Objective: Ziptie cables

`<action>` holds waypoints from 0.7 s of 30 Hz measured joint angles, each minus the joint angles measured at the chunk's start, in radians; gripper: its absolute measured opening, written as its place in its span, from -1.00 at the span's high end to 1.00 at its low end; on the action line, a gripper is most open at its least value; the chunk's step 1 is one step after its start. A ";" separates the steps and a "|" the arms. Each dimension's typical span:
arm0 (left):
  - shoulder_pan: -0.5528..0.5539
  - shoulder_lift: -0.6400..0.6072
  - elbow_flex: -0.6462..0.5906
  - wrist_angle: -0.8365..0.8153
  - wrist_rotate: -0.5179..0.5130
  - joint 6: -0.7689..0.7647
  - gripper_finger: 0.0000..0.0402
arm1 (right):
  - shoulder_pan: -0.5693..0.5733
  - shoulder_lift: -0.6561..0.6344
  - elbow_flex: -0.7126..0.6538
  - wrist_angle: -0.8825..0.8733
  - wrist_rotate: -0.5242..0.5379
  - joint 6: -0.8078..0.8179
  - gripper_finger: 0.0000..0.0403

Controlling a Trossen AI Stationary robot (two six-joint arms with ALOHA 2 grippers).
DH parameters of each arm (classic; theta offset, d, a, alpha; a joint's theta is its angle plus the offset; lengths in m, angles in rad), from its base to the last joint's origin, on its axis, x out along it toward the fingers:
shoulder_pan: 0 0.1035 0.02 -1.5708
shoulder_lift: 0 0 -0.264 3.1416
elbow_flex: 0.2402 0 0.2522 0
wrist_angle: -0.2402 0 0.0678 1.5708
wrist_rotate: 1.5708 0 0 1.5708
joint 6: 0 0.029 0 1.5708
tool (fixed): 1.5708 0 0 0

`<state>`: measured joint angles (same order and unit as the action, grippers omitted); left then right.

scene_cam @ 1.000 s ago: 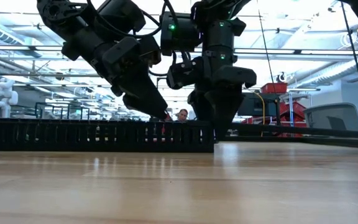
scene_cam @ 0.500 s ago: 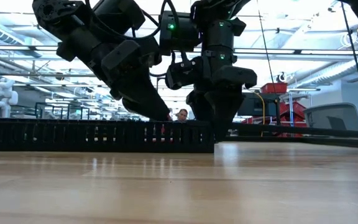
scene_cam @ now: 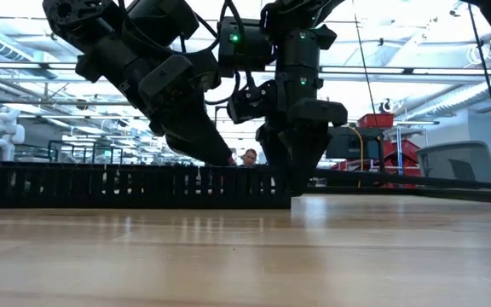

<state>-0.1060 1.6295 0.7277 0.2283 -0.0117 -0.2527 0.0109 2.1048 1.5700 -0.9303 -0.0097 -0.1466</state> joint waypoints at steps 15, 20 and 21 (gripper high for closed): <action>0.014 -0.006 0.002 -0.010 -0.016 0.005 -0.28 | -0.003 0.000 0.000 -0.003 0.018 0.011 -0.47; 0.031 -0.011 0.022 -0.062 -0.009 0.007 -0.28 | -0.005 0.000 0.000 -0.012 0.016 0.023 -0.47; 0.034 -0.016 0.034 -0.089 -0.008 0.017 -0.28 | -0.005 -0.001 0.000 -0.015 0.018 0.023 -0.47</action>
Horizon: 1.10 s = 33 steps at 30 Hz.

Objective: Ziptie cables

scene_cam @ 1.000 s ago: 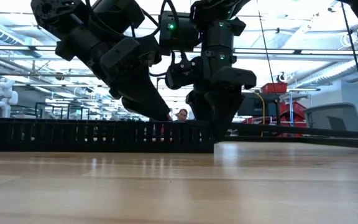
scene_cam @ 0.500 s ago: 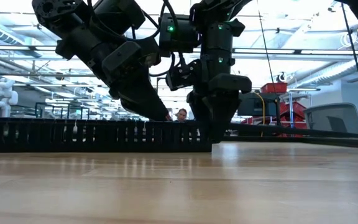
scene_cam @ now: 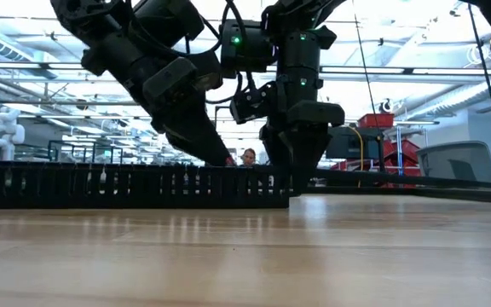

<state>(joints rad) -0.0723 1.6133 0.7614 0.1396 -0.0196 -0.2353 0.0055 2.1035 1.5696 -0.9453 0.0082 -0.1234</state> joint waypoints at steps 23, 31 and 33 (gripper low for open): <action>-0.036 -0.165 0.134 -0.561 0.004 0.018 -0.27 | -0.003 0.001 0.004 0.007 0.023 0.007 -0.47; -0.129 -0.191 0.123 -0.691 -0.131 -0.118 -0.28 | -0.005 0.003 0.000 -0.012 0.024 0.007 -0.46; -0.144 -0.191 0.103 -0.690 -0.134 -0.150 -0.28 | -0.005 0.003 0.000 -0.013 0.024 0.007 -0.46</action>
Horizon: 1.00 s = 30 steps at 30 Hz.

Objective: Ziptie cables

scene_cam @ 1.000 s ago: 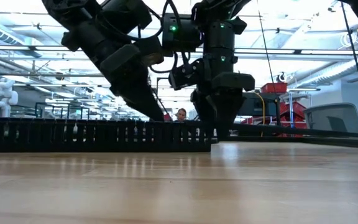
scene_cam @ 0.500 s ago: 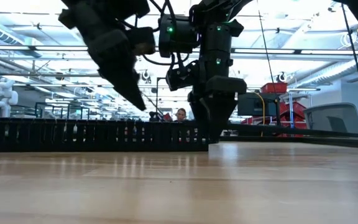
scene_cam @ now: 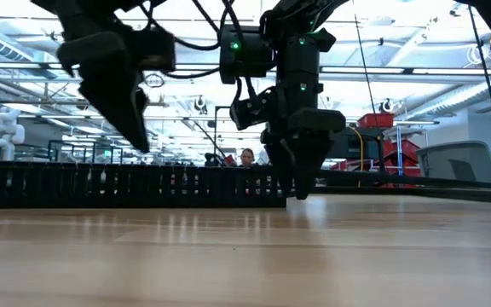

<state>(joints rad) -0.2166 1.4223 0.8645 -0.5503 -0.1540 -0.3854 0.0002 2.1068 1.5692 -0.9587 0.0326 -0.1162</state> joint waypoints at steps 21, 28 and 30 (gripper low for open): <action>-0.142 -0.113 -0.017 -0.301 -0.120 -0.313 -0.27 | 0.000 0.000 -0.001 -0.002 -0.002 0.000 -0.46; -0.150 -0.200 -0.016 -0.416 -0.223 -0.309 -0.27 | -0.001 -0.001 -0.001 0.000 -0.003 0.000 -0.46; -0.150 -0.211 -0.017 -0.438 -0.232 -0.308 -0.27 | 0.000 -0.001 -0.001 0.000 -0.003 0.000 -0.46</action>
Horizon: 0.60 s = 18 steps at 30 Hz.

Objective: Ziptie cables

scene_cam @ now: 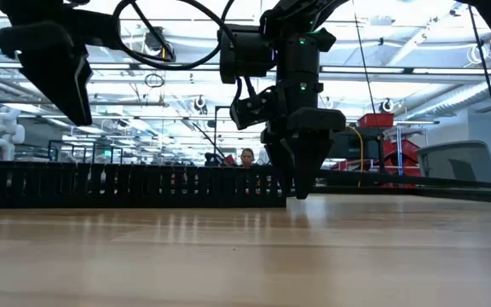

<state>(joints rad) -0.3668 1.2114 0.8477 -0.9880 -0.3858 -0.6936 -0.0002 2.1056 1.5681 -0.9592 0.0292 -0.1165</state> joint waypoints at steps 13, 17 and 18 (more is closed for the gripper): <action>0.000 -0.136 -0.151 0.194 0.151 -0.035 -0.27 | 0.000 -0.001 0.002 0.000 0.000 0.000 -0.46; 0.000 -0.225 -0.193 0.198 0.169 -0.038 -0.27 | 0.000 -0.002 0.002 0.004 0.001 0.000 -0.46; 0.000 -0.241 -0.214 0.198 0.187 -0.050 -0.27 | 0.000 -0.002 0.002 0.006 0.001 0.000 -0.46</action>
<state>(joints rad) -0.3672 0.9708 0.6333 -0.7897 -0.1986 -0.7438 -0.0002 2.1040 1.5696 -0.9528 0.0299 -0.1162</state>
